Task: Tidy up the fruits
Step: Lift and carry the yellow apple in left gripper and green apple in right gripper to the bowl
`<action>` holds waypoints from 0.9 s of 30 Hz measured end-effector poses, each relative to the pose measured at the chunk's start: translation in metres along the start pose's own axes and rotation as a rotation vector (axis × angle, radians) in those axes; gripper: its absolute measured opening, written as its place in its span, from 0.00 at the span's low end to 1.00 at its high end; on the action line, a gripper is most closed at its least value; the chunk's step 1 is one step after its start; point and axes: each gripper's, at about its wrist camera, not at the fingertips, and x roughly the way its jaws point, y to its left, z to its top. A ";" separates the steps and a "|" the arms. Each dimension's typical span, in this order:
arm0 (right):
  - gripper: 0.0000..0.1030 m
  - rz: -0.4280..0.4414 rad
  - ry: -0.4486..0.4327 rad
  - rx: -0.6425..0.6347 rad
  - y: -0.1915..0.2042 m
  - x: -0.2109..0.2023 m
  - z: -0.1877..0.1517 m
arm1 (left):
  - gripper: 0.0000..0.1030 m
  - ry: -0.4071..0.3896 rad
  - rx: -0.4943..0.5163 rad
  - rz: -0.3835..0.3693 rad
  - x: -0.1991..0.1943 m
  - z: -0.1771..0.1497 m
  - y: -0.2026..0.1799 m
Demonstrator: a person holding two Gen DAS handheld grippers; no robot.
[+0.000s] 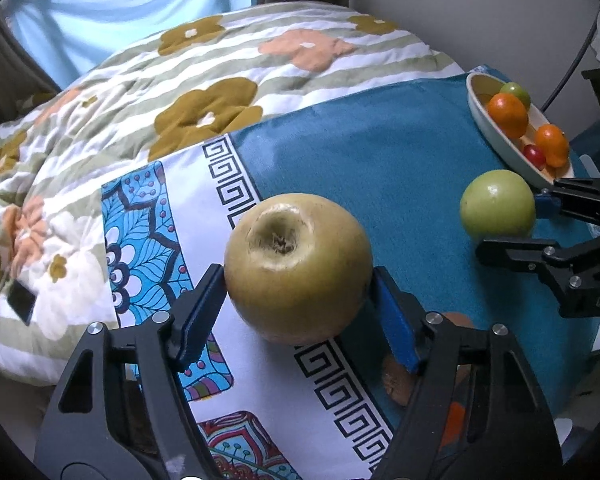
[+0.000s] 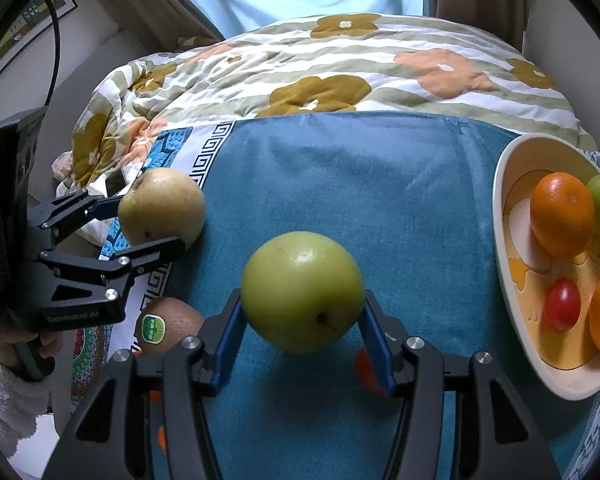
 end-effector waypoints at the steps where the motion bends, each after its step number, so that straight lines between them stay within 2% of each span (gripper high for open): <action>1: 0.50 0.001 -0.004 0.000 0.000 -0.002 0.001 | 0.75 -0.009 0.004 0.004 -0.003 0.001 -0.001; 8: 0.50 0.016 -0.040 0.000 -0.005 -0.023 0.002 | 0.75 -0.054 0.015 0.017 -0.031 0.012 -0.016; 15: 0.50 0.026 -0.086 0.001 -0.022 -0.063 0.002 | 0.75 -0.104 0.036 0.026 -0.060 0.032 -0.051; 21: 0.50 0.007 -0.118 0.008 -0.058 -0.101 0.000 | 0.75 -0.130 0.024 0.002 -0.071 0.051 -0.094; 27: 0.50 -0.033 -0.130 0.008 -0.109 -0.131 -0.001 | 0.75 -0.142 0.012 -0.020 -0.064 0.070 -0.138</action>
